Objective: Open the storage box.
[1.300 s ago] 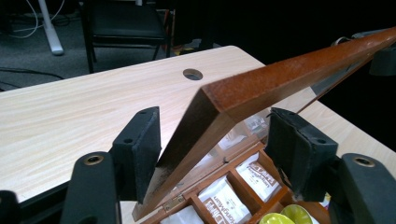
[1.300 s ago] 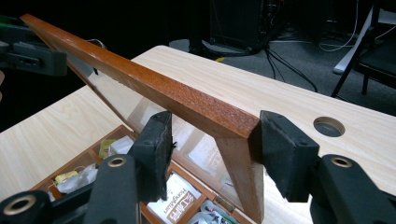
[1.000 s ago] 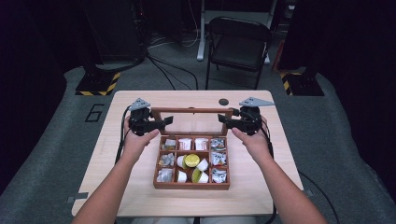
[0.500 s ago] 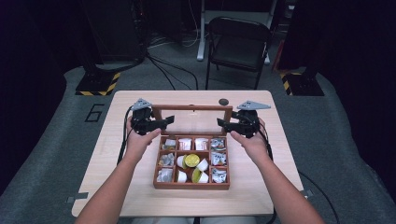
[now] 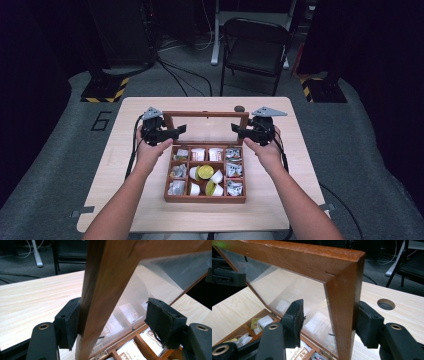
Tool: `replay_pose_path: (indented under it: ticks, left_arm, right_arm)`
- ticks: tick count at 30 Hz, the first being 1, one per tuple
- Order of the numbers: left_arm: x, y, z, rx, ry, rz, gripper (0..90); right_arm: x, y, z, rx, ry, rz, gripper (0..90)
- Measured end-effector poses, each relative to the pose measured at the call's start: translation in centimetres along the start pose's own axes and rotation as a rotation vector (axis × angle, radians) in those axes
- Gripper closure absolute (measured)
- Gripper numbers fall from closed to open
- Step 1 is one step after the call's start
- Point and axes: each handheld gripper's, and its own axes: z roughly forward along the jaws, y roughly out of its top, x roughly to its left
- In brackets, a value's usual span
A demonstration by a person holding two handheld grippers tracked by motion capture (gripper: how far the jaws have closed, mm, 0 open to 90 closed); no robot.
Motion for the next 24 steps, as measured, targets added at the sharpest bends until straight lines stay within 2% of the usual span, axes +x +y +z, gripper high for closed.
replay_pose_path:
  ticks: [6, 8, 12, 16, 22, 24]
  left_arm:
    - [0.7, -1.2, 0.3, 0.019, 0.006, -0.029, 32.9]
    - [0.7, -1.6, 0.4, 0.027, 0.013, -0.021, 33.4]
    - [1.0, -2.4, 0.9, 0.043, 0.021, -0.032, 33.6]
    - [1.2, -3.4, 1.6, 0.065, 0.023, -0.027, 33.3]
    - [1.5, -4.1, 2.3, 0.065, 0.016, -0.059, 32.1]
    - [1.5, -4.2, 2.5, 0.066, 0.02, -0.055, 32.1]
  right_arm:
    - [-0.1, 0.1, 0.1, 0.003, -0.004, 0.001, 44.8]
    - [-0.2, 0.1, 0.1, 0.003, -0.005, 0.002, 44.9]
    - [-0.3, 0.1, 0.2, -0.001, -0.009, 0.0, 45.2]
    - [-0.4, 0.1, 0.4, 0.004, -0.012, 0.004, 45.0]
    - [-0.5, -0.1, 0.7, 0.011, -0.011, 0.0, 44.1]
    - [-0.5, -0.2, 0.7, 0.013, -0.012, -0.002, 43.6]
